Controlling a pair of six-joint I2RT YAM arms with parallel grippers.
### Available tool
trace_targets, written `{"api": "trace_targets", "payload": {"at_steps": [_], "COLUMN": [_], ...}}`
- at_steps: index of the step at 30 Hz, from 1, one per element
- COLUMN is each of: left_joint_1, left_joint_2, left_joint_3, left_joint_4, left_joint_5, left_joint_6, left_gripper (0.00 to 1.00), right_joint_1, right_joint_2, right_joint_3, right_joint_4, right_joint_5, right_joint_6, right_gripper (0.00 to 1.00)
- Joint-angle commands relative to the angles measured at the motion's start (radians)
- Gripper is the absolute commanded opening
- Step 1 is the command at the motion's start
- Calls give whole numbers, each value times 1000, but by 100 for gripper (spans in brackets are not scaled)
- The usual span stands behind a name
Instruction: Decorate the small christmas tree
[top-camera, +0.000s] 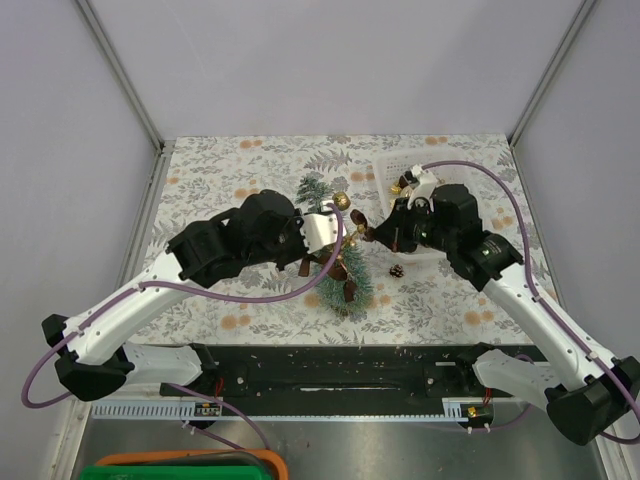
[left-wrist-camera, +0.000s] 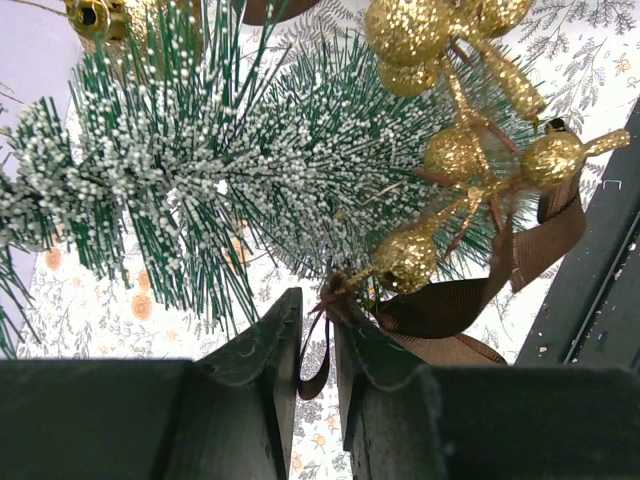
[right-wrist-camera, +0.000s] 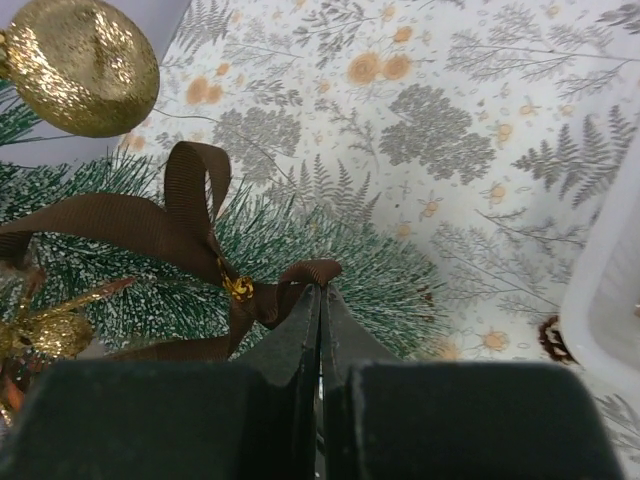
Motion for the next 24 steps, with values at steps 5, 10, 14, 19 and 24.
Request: {"api": "trace_targets", "payload": {"at_steps": [5,10,14,19,24], "left_joint_1": [4,4,4,5,14], "left_joint_2": [9,18,17,-6,-37], "left_joint_3": [28,29,37,37,34], "left_joint_4": [36,38,32,7,-14], "left_joint_5": [28,33,30,24,21], "left_joint_6": [-29,-24,-17,-7,6], "left_gripper": [26,32,49,63,77], "right_joint_1": [9,17,17,17,17], "right_joint_2": [10,15,13,5,-7], "right_joint_3": [-104,-102,-101,-90,-75], "right_joint_4": [201,187,141,74,29], "right_joint_5": [-179,-171,-124,-49,11], "right_joint_6": [125,111,82,37,19], "right_gripper": [0,0,6,22,44]}}
